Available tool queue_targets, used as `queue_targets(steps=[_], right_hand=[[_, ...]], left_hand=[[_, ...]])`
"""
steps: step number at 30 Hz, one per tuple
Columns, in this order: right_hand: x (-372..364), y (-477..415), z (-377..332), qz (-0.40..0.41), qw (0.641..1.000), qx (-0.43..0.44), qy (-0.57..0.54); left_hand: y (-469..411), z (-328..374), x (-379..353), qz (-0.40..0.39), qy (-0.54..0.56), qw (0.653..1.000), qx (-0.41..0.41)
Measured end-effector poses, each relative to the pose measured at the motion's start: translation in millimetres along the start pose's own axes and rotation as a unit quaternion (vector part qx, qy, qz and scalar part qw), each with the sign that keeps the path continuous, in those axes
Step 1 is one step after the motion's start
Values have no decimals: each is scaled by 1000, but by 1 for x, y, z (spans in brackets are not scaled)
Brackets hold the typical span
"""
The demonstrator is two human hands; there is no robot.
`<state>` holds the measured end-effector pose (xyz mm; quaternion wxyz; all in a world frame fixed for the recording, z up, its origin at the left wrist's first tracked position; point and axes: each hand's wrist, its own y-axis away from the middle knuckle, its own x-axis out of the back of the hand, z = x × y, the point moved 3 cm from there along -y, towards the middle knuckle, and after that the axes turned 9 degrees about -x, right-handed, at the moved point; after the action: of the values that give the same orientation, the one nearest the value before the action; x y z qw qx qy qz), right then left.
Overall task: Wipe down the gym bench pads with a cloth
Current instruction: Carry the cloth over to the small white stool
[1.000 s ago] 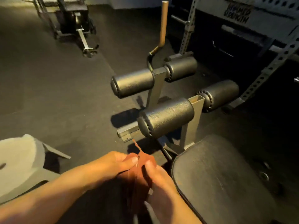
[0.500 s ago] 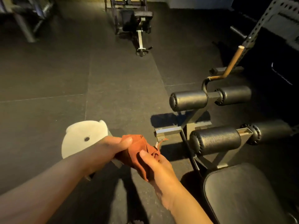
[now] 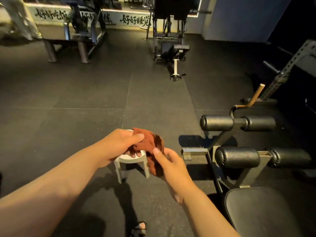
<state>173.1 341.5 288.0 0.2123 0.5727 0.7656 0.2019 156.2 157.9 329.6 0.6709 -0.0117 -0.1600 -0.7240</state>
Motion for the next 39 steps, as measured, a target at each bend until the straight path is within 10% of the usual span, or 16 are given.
queue_targets(steps=[7, 23, 39], right_hand=[[-21, -31, -14, 79, 987, -76, -120], [-82, -243, 25, -53, 948, -65, 307], [-65, -424, 125, 79, 962, -176, 193]], left_hand=[[5, 6, 59, -2, 28, 1000, 3], [-115, -190, 160, -62, -214, 972, 75], [-242, -362, 128, 177, 57, 953, 239]])
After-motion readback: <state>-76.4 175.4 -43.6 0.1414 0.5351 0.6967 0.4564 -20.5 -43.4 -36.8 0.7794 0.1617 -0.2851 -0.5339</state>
